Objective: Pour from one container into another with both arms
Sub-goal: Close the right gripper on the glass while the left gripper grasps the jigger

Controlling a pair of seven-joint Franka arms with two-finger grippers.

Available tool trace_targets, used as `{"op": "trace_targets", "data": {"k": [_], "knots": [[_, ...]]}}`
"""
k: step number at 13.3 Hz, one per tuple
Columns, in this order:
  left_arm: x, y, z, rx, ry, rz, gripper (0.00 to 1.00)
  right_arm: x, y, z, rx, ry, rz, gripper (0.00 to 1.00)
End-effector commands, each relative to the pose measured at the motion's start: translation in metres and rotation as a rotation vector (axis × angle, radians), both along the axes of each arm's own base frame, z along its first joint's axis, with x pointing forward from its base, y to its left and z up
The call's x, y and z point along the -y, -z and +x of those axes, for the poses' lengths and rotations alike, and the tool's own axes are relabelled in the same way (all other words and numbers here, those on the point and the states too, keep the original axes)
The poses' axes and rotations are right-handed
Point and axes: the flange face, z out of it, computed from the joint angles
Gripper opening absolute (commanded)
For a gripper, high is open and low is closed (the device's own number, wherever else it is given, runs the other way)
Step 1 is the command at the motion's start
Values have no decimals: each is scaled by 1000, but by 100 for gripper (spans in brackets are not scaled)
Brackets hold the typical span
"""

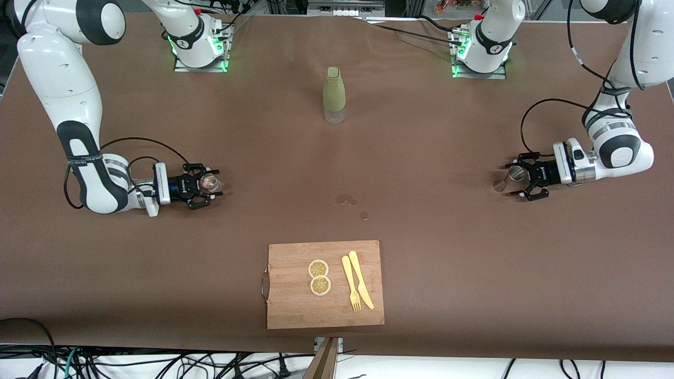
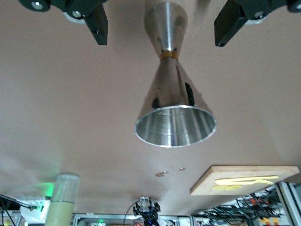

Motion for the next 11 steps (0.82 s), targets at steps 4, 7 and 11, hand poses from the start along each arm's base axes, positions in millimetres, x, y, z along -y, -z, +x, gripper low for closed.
{"op": "trace_targets", "data": {"k": [4, 7, 11], "knots": [[8, 11, 0, 135, 40, -65, 97, -2, 1, 3, 21, 0, 19, 28], [11, 5, 7, 223, 73, -66, 92, 0, -5, 10, 36, 1, 19, 23], [14, 5, 9, 227, 78, -70, 83, 0, -22, 26, 56, -5, 25, 17]]}}
